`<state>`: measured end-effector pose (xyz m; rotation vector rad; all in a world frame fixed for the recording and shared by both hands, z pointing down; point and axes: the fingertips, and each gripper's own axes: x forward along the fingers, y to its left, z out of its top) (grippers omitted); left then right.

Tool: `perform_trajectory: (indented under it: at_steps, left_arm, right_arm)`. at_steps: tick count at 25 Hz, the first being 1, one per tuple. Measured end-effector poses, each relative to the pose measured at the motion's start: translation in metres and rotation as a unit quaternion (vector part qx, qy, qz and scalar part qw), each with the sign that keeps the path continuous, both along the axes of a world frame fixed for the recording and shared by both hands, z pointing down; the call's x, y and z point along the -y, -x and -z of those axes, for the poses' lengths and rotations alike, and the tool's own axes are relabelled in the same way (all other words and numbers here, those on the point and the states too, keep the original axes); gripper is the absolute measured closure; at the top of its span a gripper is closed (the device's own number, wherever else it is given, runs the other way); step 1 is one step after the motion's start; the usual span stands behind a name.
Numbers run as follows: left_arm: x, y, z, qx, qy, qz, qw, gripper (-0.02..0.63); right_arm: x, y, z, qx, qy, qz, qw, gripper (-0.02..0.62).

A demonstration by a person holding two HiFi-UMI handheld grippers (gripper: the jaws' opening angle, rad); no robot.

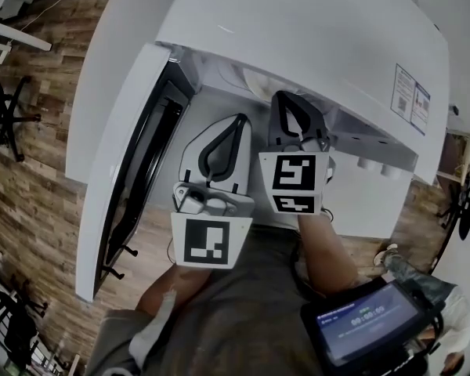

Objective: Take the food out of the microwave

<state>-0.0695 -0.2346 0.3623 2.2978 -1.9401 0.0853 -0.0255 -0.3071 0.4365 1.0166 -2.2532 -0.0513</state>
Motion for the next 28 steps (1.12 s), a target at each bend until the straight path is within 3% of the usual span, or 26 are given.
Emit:
perform_trajectory:
  at_steps: [17, 25, 28]
  left_arm:
    - [0.004, 0.019, -0.001, 0.012, 0.008, 0.007, 0.9999, 0.598]
    - [0.004, 0.004, 0.002, 0.012, 0.016, 0.004, 0.9998, 0.598]
    - [0.002, -0.004, 0.004, 0.012, 0.02, 0.0, 0.9997, 0.598]
  right_arm:
    - [0.029, 0.023, -0.005, -0.02, -0.002, 0.003, 1.0, 0.592]
    - [0.013, 0.003, -0.009, -0.033, 0.015, 0.013, 0.999, 0.592]
    - [0.008, -0.005, -0.002, 0.003, 0.013, -0.002, 1.0, 0.592]
